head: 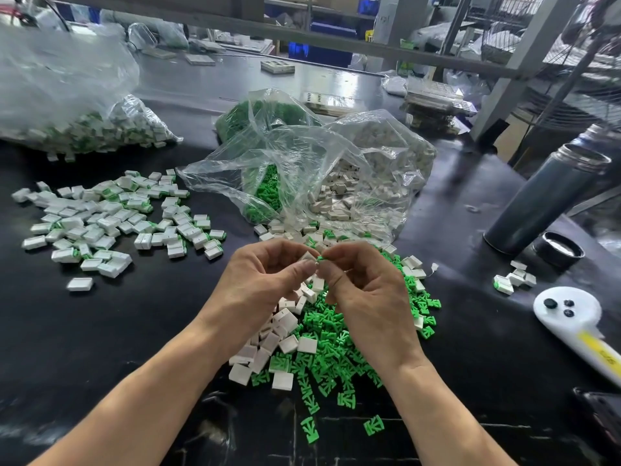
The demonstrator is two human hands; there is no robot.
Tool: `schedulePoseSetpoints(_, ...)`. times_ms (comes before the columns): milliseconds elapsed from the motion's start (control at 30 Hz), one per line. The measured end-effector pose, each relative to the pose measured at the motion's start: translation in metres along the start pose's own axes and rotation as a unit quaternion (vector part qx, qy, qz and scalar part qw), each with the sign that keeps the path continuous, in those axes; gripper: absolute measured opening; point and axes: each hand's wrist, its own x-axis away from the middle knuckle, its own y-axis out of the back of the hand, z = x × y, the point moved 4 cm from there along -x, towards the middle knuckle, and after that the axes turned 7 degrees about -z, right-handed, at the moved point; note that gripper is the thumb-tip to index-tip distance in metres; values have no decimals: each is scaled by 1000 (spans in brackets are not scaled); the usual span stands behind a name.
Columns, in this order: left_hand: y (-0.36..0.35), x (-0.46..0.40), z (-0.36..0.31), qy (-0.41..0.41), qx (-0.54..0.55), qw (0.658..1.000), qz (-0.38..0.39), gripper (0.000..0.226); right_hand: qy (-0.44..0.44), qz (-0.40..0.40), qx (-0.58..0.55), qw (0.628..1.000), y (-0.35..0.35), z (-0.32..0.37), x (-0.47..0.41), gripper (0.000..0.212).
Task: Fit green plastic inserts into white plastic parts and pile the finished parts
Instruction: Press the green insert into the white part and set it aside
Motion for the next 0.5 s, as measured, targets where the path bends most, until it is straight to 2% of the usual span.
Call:
schedulePoseSetpoints(233,0,0,3,-12,-37,999,11,9,-92,-10,-121,988,3,-5,-4,3)
schedulePoseSetpoints(500,-2,0,5,-9,-52,998,29,12,-153,1,-188,970,-2,-8,-3,9)
